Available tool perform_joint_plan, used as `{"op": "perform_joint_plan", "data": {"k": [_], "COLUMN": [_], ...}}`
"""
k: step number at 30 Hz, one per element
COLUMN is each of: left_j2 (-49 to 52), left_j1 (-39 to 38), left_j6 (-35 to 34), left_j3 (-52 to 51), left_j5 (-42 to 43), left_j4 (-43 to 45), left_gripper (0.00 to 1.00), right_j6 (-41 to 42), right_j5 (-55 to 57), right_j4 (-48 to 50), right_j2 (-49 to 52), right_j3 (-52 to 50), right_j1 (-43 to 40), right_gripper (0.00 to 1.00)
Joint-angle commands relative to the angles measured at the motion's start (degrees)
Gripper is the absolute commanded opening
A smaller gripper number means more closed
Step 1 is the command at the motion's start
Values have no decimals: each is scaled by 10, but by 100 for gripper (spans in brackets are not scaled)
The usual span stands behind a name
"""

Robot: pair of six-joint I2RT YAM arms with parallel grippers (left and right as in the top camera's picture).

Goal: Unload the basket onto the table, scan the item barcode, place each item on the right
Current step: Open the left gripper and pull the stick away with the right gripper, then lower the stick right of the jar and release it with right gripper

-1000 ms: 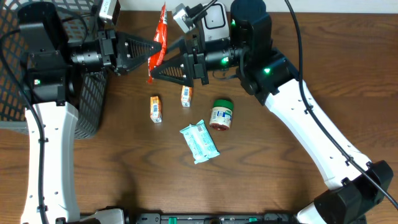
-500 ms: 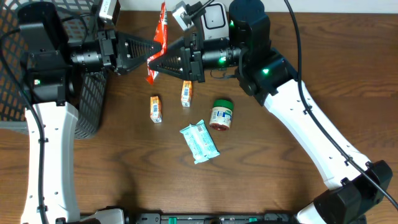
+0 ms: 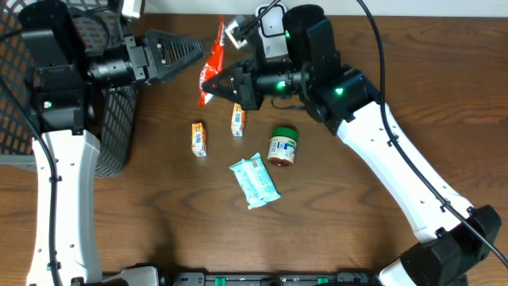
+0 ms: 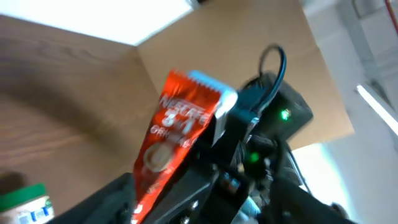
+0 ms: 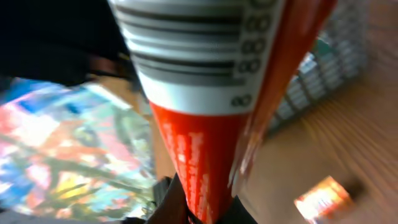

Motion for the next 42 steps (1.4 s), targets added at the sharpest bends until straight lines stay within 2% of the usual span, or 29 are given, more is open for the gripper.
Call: {"op": "perform_joint_plan", "data": {"k": [1, 6, 10, 14, 18, 25, 28, 36, 42], "left_j2": [0, 0, 0, 0, 0, 0, 0, 0, 0], "left_j1": [2, 2, 2, -3, -37, -142, -176, -223, -229], "left_j6": [19, 72, 112, 150, 188, 196, 196, 196, 196], "left_j3": [1, 1, 1, 1, 1, 1, 1, 1, 1], "left_j5": [-61, -75, -95, -182, -325, -613, -689, -703, -703], "left_j4": [2, -21, -71, -153, -242, -349, -374, -410, -410], "left_gripper": [73, 74, 74, 74, 74, 74, 74, 74, 74], "right_j6": [-33, -39, -50, -50, -50, -52, -52, -23, -23], "right_j5": [112, 273, 382, 458, 504, 515, 515, 513, 511], "right_j4": [-43, -187, -326, -447, -509, -449, -385, -207, -165], "right_j2": [-9, -31, -45, -42, -31, -27, -27, -27, -27], "right_j3": [8, 9, 9, 8, 1, -95, -158, -319, -356], "right_j1": [0, -23, -62, -103, -139, -169, -167, -153, -142], "right_gripper": [1, 1, 1, 1, 1, 1, 1, 2, 5]}}
